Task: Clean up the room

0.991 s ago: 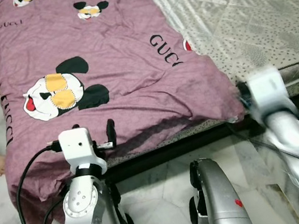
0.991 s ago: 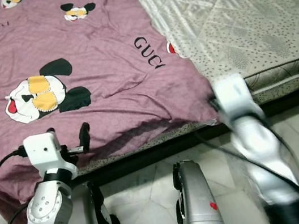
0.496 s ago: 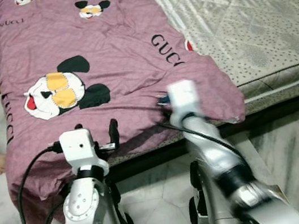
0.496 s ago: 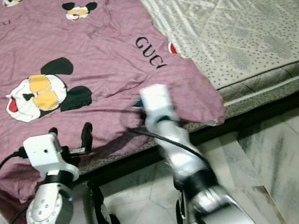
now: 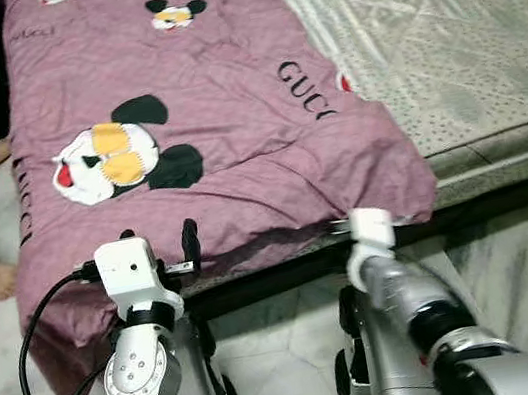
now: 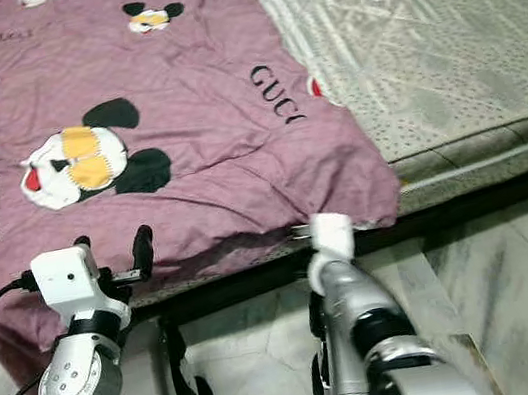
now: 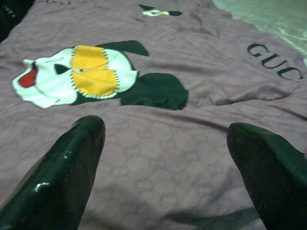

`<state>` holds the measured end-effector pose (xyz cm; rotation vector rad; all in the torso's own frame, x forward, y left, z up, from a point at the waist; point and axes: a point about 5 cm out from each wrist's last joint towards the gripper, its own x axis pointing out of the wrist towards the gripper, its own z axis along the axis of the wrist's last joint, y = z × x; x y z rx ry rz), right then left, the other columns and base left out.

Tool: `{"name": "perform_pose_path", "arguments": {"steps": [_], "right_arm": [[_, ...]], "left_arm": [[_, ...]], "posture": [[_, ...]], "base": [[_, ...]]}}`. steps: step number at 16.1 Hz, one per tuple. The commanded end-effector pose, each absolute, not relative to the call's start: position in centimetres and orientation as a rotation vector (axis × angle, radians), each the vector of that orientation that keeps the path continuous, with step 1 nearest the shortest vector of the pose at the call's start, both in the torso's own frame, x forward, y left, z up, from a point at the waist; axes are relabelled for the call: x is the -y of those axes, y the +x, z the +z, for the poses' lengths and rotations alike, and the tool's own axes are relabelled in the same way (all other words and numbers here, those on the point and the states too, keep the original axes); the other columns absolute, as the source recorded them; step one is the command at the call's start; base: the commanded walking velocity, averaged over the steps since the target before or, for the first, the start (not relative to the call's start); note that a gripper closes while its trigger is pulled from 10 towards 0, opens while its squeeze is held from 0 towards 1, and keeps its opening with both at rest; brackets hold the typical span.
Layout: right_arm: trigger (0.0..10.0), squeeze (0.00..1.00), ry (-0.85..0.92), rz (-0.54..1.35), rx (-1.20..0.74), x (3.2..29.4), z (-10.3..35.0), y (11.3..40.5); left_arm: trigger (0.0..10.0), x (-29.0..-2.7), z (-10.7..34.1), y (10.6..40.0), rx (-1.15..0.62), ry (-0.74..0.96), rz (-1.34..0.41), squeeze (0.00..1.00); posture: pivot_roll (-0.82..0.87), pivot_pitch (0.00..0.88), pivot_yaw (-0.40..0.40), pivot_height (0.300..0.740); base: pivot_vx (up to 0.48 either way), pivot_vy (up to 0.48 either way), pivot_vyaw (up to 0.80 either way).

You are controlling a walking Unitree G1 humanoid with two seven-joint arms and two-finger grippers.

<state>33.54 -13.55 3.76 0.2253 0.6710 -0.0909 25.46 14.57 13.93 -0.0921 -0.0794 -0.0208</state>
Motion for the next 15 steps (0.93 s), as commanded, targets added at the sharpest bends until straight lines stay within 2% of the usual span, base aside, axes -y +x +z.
{"name": "perform_pose_path", "arguments": {"steps": [1,2,4,7,11,15], "right_arm": [[10.0,0.00,0.289,-0.141,-0.708,14.4,3.3,33.2],[10.0,0.00,0.261,-0.194,-0.701,16.3,3.3,33.1],[10.0,0.00,0.222,-0.227,-0.649,17.5,4.2,33.6],[10.0,0.00,0.027,-0.382,-0.306,20.1,10.5,35.9],[10.0,0.00,-0.076,-0.460,-0.150,20.7,14.1,36.7],[10.0,0.00,-0.094,-0.450,-0.209,21.0,12.6,35.9]], "left_arm": [[10.0,-14.7,13.6,25.4,0.057,-0.085,-0.026,0.00],[10.0,-14.7,13.6,25.7,0.057,-0.082,-0.027,0.00],[10.0,-14.7,13.7,25.8,0.061,-0.082,-0.027,0.00],[10.0,-14.9,13.6,25.6,0.061,-0.082,-0.017,0.00],[10.0,-15.0,13.8,25.6,0.065,-0.081,-0.011,0.00],[10.0,-15.1,13.7,25.6,0.066,-0.079,-0.002,0.00]], "posture": [[0.07,0.250,-0.013,0.552],[0.07,0.250,-0.013,0.552],[0.07,0.248,-0.012,0.552],[0.07,0.245,-0.015,0.552],[0.08,0.243,-0.017,0.552],[0.08,0.241,-0.023,0.552]], "base": [[0.000,0.000,0.00],[0.000,0.000,0.00],[0.000,0.000,0.00],[0.000,0.000,0.00],[0.000,0.000,0.00],[0.000,0.000,0.00]]}}
